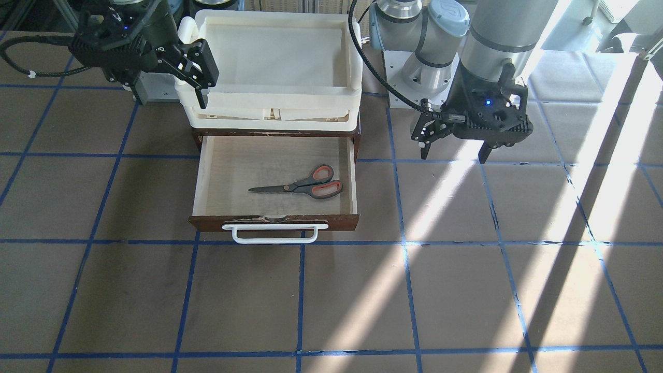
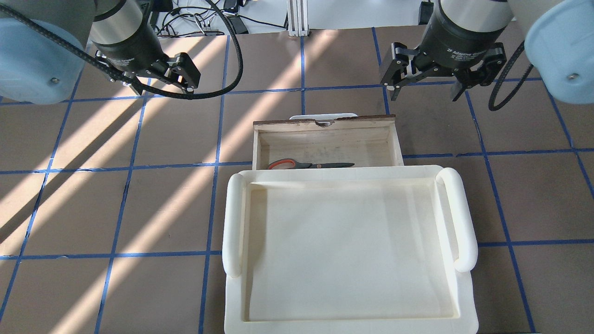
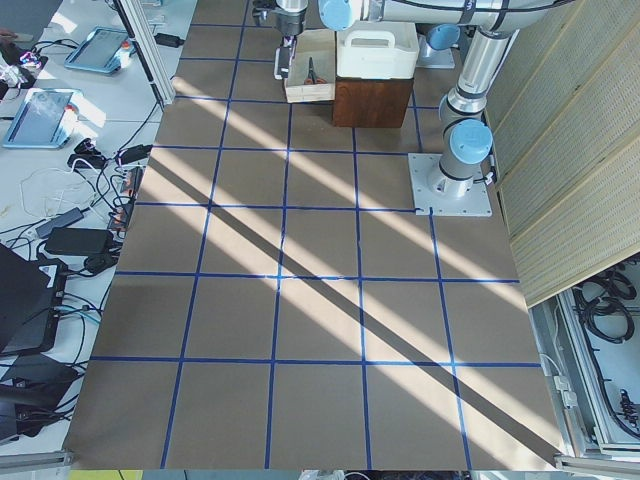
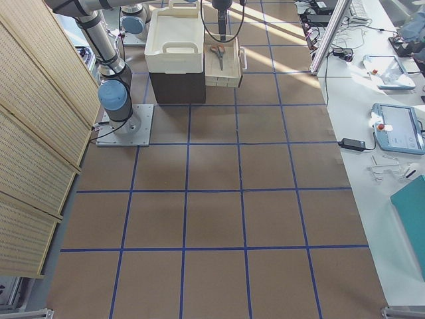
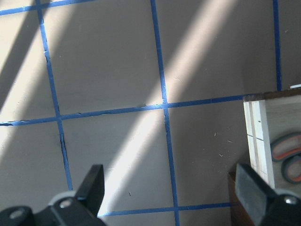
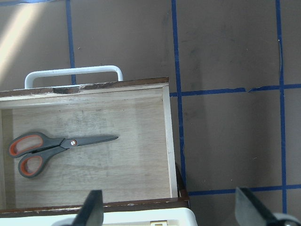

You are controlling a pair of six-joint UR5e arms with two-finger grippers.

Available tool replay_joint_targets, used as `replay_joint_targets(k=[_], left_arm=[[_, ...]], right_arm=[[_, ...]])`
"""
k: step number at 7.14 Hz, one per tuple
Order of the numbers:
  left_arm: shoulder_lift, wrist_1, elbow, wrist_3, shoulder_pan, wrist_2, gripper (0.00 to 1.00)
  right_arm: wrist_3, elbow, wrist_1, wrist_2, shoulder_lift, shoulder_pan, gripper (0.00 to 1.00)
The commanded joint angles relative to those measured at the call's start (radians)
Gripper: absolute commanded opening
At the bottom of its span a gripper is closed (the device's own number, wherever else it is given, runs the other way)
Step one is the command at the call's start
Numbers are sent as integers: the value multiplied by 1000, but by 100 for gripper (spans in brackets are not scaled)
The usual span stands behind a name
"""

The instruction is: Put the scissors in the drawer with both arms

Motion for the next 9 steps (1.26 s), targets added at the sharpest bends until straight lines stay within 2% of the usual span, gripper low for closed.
replay_joint_targets(k=[1, 2, 3, 5, 9], left_arm=[[34, -16, -11, -17, 34, -1, 100], [58, -49, -18, -27, 36, -61, 100], [74, -68, -23, -13, 43, -73, 100], [89, -61, -63, -11, 42, -78, 100], [92, -65, -66, -1, 45, -76, 100]], right_arm=[[-1, 0, 0, 0, 0, 0, 100], [-1, 0, 0, 1, 0, 0, 100], [1, 0, 0, 2, 0, 0, 100], [2, 2, 0, 1, 0, 0, 100], [4, 2, 0, 2, 0, 0, 100]])
